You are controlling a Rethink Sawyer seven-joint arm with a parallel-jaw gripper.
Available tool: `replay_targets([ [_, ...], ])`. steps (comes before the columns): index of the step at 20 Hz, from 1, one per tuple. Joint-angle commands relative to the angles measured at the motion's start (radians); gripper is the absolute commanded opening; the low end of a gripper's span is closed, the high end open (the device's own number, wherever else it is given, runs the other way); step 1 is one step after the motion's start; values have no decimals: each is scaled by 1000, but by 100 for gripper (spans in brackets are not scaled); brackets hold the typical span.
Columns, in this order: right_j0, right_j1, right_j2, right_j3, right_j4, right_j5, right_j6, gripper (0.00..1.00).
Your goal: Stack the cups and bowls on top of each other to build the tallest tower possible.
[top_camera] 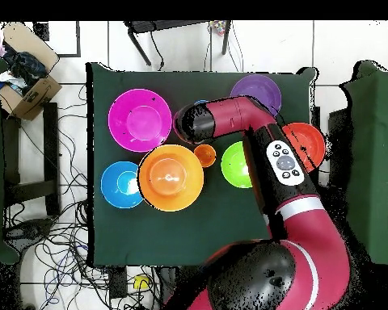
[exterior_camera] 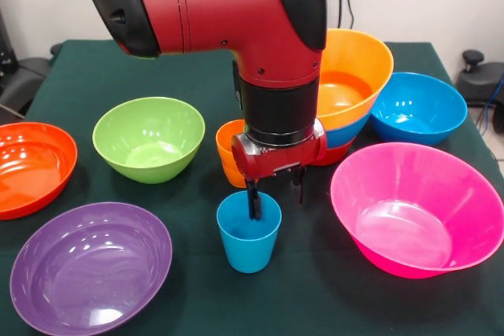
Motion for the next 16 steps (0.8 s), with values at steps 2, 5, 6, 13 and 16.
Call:
replay_targets([
  [2,7,11,-21,-16,-81,83,-297,100],
  [5,5,9,-23,-10,-91,66,-294,100],
  [6,4,8,-23,-8,-96,60,-297,100],
  [13,-6,12,-16,8,-128,4,-304,100],
  [16,-13,13,-14,22,-130,-15,-274,100],
])
